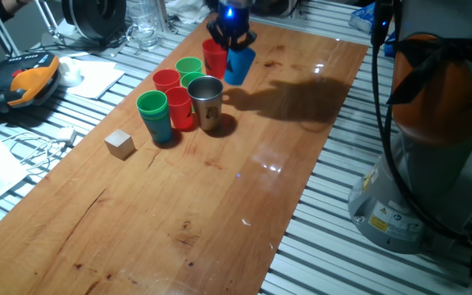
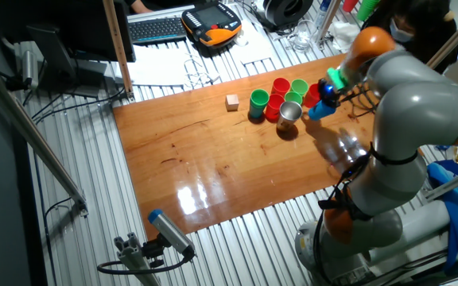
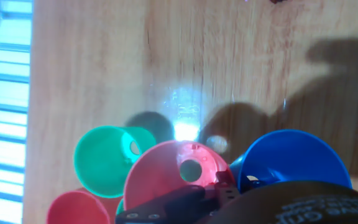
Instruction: Stack the cups
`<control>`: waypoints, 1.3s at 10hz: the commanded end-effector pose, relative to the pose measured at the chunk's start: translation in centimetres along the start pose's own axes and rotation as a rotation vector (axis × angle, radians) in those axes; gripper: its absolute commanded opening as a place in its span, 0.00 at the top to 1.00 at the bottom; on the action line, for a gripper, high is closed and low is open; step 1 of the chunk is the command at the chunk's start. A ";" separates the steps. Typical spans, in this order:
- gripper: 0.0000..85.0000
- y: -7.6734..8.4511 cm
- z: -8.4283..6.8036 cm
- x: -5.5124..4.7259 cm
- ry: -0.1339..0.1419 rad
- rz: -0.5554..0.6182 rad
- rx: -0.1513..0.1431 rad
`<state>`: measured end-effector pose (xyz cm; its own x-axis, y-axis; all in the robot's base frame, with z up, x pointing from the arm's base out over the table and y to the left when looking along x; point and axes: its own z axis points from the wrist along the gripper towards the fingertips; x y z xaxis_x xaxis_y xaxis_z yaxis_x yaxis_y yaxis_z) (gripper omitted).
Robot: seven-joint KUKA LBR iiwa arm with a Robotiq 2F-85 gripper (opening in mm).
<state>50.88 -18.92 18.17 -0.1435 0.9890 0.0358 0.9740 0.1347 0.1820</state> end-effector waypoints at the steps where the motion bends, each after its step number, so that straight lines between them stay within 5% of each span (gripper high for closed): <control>1: 1.00 0.2 -0.7 -0.1 0.025 0.004 -0.007; 2: 1.00 0.5 -1.4 0.1 0.036 0.022 -0.015; 4: 1.00 1.7 -2.4 0.7 -0.009 0.097 -0.024; 6: 1.00 3.2 -3.3 0.7 -0.020 0.177 -0.007; 8: 1.00 4.1 -2.9 0.3 -0.032 0.264 -0.016; 11: 1.00 5.3 -2.7 0.5 -0.086 0.399 -0.031; 13: 1.00 5.8 -2.7 0.6 -0.088 0.460 -0.051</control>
<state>56.02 -17.68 21.87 0.2484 0.9678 0.0416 0.9435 -0.2514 0.2159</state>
